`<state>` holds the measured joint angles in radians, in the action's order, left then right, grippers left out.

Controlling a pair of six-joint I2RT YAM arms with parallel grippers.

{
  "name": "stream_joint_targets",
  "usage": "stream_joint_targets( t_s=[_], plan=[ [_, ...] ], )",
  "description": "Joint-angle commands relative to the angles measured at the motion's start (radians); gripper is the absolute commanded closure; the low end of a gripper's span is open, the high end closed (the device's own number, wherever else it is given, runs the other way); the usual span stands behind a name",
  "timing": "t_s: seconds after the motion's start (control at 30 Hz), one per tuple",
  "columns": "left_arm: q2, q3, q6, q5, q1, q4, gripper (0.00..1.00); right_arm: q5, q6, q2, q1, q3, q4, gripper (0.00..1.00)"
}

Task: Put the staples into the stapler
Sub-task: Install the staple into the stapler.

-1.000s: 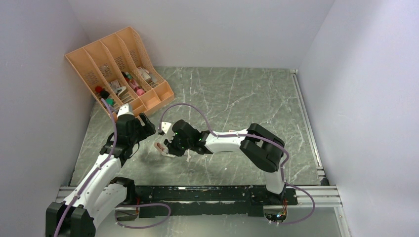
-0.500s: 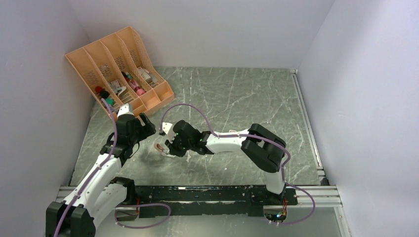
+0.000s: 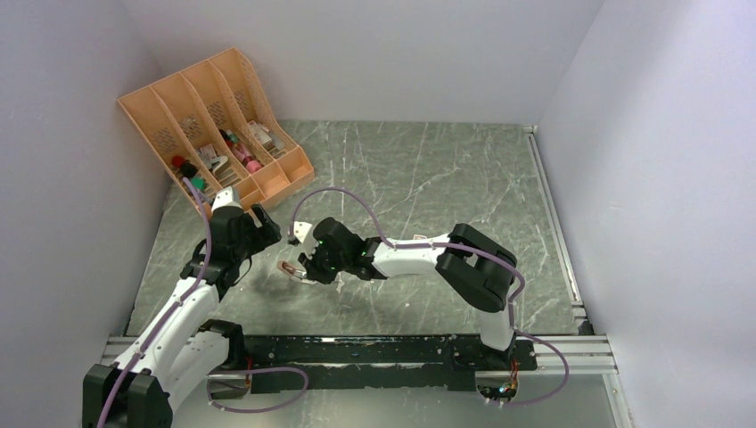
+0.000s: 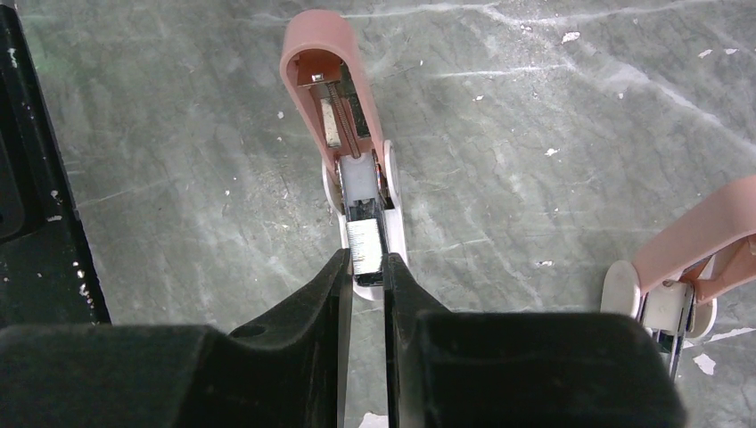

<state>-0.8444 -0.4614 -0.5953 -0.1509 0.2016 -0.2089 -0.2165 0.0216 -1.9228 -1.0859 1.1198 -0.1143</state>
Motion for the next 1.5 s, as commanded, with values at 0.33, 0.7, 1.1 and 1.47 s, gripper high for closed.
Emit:
stream_joint_targets(
  t_s=[0.33, 0.7, 1.1, 1.47],
  plan=[
    [0.004, -0.019, 0.004, 0.019, -0.007, 0.023, 0.17, -0.005, -0.083, 0.025, 0.006, -0.009, -0.051, 0.80],
    [0.003, -0.022, 0.005, 0.019, -0.007, 0.027, 0.16, 0.010, -0.111, 0.018, 0.005, -0.002, -0.038, 0.81],
    [0.004, -0.022, 0.004, 0.020, -0.008, 0.027, 0.17, 0.042, -0.135, 0.012, 0.006, 0.001, -0.024, 0.82],
    [0.002, -0.020, 0.003, 0.020, -0.007, 0.027, 0.17, 0.054, -0.118, 0.005, 0.006, 0.011, 0.001, 0.82]
  ],
)
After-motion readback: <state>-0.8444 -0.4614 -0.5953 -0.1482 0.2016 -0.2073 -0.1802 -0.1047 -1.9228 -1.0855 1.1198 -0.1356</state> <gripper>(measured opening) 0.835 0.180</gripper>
